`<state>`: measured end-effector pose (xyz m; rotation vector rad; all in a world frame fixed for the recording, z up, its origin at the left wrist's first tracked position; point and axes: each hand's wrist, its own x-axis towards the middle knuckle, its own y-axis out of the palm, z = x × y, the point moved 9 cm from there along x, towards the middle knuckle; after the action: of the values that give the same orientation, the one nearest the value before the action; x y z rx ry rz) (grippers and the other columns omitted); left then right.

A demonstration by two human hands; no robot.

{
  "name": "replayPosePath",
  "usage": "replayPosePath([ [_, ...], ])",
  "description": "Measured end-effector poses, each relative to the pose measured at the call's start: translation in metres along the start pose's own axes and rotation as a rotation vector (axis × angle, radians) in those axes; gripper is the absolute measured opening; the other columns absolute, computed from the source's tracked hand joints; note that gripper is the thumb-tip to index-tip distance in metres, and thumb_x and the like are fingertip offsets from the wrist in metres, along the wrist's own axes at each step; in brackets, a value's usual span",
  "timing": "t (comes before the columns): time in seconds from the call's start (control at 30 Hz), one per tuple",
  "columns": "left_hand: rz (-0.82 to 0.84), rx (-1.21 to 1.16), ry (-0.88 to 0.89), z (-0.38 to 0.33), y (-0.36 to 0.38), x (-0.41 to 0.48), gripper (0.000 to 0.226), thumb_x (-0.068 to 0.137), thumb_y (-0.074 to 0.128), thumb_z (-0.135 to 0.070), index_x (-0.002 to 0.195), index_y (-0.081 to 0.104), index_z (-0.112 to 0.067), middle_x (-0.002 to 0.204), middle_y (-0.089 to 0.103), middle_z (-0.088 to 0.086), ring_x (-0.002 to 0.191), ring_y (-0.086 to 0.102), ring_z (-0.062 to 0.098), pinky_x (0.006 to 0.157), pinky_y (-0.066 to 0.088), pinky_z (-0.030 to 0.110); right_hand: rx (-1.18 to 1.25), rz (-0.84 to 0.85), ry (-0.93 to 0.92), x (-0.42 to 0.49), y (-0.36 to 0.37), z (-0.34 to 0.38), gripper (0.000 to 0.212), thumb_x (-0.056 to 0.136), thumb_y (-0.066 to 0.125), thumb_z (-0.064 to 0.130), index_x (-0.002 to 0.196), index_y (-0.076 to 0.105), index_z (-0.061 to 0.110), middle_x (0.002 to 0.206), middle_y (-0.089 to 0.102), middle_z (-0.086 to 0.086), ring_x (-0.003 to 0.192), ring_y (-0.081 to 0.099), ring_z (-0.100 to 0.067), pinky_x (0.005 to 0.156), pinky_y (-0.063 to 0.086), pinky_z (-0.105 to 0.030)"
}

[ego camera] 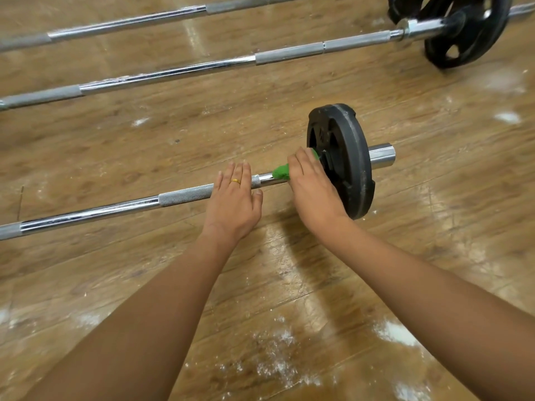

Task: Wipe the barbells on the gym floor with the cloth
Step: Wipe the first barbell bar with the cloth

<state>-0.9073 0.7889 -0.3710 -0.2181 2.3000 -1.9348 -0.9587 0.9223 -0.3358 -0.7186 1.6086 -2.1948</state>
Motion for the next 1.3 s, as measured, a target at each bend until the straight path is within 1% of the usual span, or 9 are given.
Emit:
replayPosePath([
  [0.17, 0.022, 0.060, 0.055, -0.005, 0.001, -0.012, 0.064, 0.105, 0.031, -0.037, 0.156, 0.023, 0.001, 0.159, 0.034, 0.019, 0.151, 0.023, 0.030, 0.125, 0.011, 0.042, 0.070, 0.033, 0.033, 0.029, 0.008, -0.004, 0.045, 0.096, 0.054, -0.003, 0.139, 0.045, 0.004, 0.151, 0.043, -0.017, 0.148, 0.029, -0.028, 0.124, 0.022, -0.038],
  [0.33, 0.001, 0.024, 0.024, -0.015, 0.006, -0.040, 0.068, 0.101, 0.024, -0.038, 0.156, 0.025, 0.001, 0.159, 0.035, 0.018, 0.151, 0.024, 0.032, 0.125, 0.012, 0.046, 0.032, 0.007, 0.007, -0.022, 0.001, 0.002, 0.063, 0.093, 0.052, -0.009, 0.151, 0.033, 0.002, 0.160, 0.028, -0.019, 0.153, 0.017, -0.031, 0.126, 0.014, -0.042],
  [0.5, 0.035, 0.152, 0.151, -0.022, 0.006, -0.046, 0.073, 0.099, 0.014, -0.042, 0.153, 0.029, 0.006, 0.148, 0.047, 0.023, 0.143, 0.038, 0.035, 0.121, 0.022, 0.045, 0.022, 0.032, 0.004, -0.041, 0.002, 0.004, 0.059, 0.096, 0.053, -0.004, 0.151, 0.033, 0.002, 0.159, 0.031, -0.019, 0.152, 0.018, -0.031, 0.126, 0.013, -0.041],
  [0.57, 0.049, 0.159, 0.163, -0.027, 0.008, -0.049, 0.076, 0.098, 0.009, -0.044, 0.154, 0.026, 0.006, 0.153, 0.042, 0.023, 0.147, 0.032, 0.034, 0.122, 0.019, 0.045, 0.024, 0.044, 0.021, -0.032, 0.003, 0.004, 0.060, 0.095, 0.053, -0.004, 0.151, 0.033, 0.002, 0.160, 0.030, -0.018, 0.153, 0.016, -0.031, 0.126, 0.014, -0.041],
  [0.67, -0.016, 0.102, 0.059, -0.034, 0.011, -0.067, 0.074, 0.101, 0.011, -0.043, 0.156, 0.021, 0.005, 0.160, 0.031, 0.021, 0.152, 0.021, 0.032, 0.125, 0.013, 0.047, 0.024, 0.046, 0.025, -0.046, -0.002, 0.008, 0.062, 0.093, 0.049, -0.009, 0.151, 0.032, 0.001, 0.162, 0.024, -0.020, 0.154, 0.011, -0.032, 0.126, 0.011, -0.043],
  [0.8, -0.086, 0.045, -0.020, -0.040, 0.015, -0.086, 0.070, 0.102, 0.014, -0.040, 0.157, 0.019, 0.003, 0.164, 0.024, 0.019, 0.155, 0.013, 0.030, 0.125, 0.004, 0.045, 0.039, 0.051, 0.005, -0.081, -0.002, 0.011, 0.059, 0.093, 0.049, -0.010, 0.149, 0.035, 0.000, 0.159, 0.029, -0.020, 0.153, 0.015, -0.033, 0.126, 0.012, -0.044],
  [0.93, -0.097, 0.043, -0.022, -0.043, 0.018, -0.099, 0.066, 0.104, 0.016, -0.038, 0.158, 0.016, 0.001, 0.165, 0.021, 0.018, 0.155, 0.010, 0.029, 0.126, 0.006, 0.046, 0.044, 0.057, 0.050, -0.069, 0.002, 0.009, 0.052, 0.095, 0.053, -0.003, 0.145, 0.039, 0.004, 0.156, 0.035, -0.016, 0.152, 0.018, -0.031, 0.124, 0.021, -0.044],
  [1.1, -0.101, 0.057, 0.022, -0.048, 0.019, -0.114, 0.064, 0.106, 0.018, -0.036, 0.159, 0.014, 0.001, 0.166, 0.019, 0.017, 0.155, 0.011, 0.028, 0.126, 0.007, 0.046, 0.053, 0.073, 0.027, -0.115, -0.007, 0.012, 0.069, 0.091, 0.050, -0.013, 0.154, 0.026, 0.001, 0.163, 0.021, -0.018, 0.154, 0.007, -0.031, 0.125, 0.018, -0.046],
  [1.3, -0.094, 0.130, 0.064, -0.052, 0.023, -0.132, 0.064, 0.107, 0.017, -0.036, 0.158, 0.012, 0.002, 0.166, 0.016, 0.018, 0.156, 0.005, 0.029, 0.126, 0.009, 0.047, 0.058, 0.104, 0.059, -0.097, -0.006, 0.014, 0.064, 0.090, 0.056, -0.008, 0.150, 0.034, 0.002, 0.159, 0.029, -0.018, 0.153, 0.016, -0.031, 0.125, 0.016, -0.043],
])
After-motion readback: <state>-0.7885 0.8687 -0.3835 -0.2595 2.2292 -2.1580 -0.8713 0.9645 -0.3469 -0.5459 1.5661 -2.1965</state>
